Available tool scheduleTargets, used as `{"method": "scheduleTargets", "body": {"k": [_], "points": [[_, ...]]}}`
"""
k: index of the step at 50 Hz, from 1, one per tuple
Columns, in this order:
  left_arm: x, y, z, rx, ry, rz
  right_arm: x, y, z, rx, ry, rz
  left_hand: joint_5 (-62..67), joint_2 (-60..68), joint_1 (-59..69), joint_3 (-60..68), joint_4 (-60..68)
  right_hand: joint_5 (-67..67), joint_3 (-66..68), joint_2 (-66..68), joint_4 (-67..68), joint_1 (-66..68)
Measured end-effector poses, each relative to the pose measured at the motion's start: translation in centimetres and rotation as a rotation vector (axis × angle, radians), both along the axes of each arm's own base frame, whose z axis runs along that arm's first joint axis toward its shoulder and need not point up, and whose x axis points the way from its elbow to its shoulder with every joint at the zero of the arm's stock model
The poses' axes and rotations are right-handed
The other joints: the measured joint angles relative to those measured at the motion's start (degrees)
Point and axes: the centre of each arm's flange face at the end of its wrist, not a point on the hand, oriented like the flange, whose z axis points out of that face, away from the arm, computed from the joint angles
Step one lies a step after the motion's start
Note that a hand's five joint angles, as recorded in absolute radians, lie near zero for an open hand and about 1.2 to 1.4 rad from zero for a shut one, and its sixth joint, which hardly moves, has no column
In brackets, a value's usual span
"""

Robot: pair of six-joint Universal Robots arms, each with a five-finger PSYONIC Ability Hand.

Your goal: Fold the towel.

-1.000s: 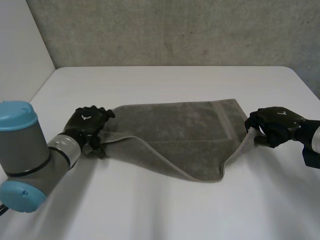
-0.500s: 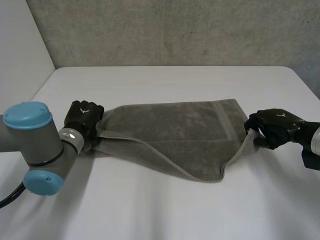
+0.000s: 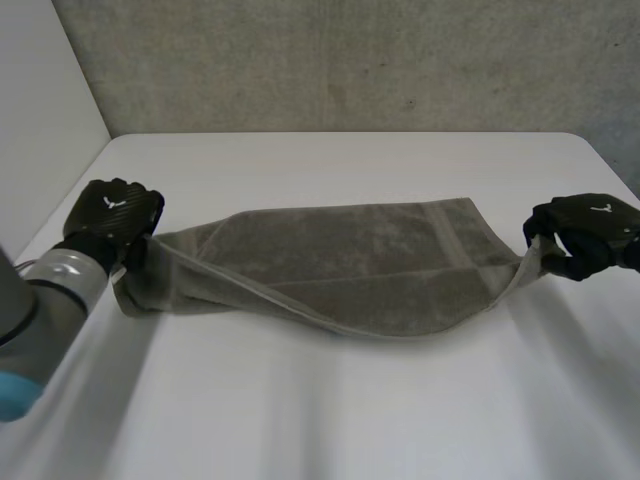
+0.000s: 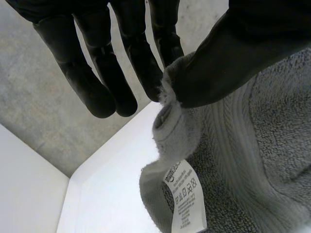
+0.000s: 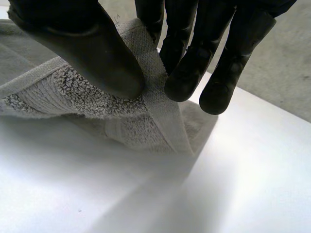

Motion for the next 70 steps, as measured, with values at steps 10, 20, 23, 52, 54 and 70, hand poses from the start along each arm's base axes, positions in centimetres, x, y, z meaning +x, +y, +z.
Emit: {"method": "scheduleTargets", "body": {"k": [10, 20, 23, 52, 54, 70], "points": [[3.2, 2.1, 2.2, 0.03, 0.024, -0.04, -2.1, 1.1, 2.9, -0.02, -0.009, -0.041, 0.0, 0.0, 0.0, 0.1, 0.0, 0.0, 0.0, 0.0, 0.0, 0.0], [5.3, 2.4, 3.2, 0.085, 0.053, -0.053, -4.1, 1.2, 4.5, -0.028, 0.005, -0.041, 0.0, 0.0, 0.0, 0.2, 0.0, 0.0, 0.0, 0.0, 0.0, 0.0], [5.3, 1.7, 2.5, 0.121, 0.067, -0.087, -4.2, 0.3, 4.0, -0.012, 0.014, -0.015, 0.0, 0.3, 0.0, 0.2, 0.0, 0.0, 0.0, 0.0, 0.0, 0.0], [-0.4, -12.4, -5.8, 0.112, 0.001, -0.016, 3.8, -13.0, -4.1, -0.176, -0.079, -0.165, 0.3, 0.4, 0.2, 0.4, 0.3, 0.2, 0.0, 0.1, 0.0, 0.1], [-0.6, -12.7, -5.8, 0.094, 0.0, -0.006, 4.0, -13.4, -4.1, -0.199, -0.1, -0.18, 0.3, 0.4, 0.2, 0.4, 0.3, 0.2, 0.0, 0.6, 0.0, 0.1], [-1.3, -13.6, -6.5, 0.031, -0.001, 0.031, 6.1, -14.9, -6.3, -0.279, -0.147, -0.191, 0.3, 0.4, 0.2, 0.4, 0.3, 0.2, 0.0, 0.9, 0.0, 0.1]]}}
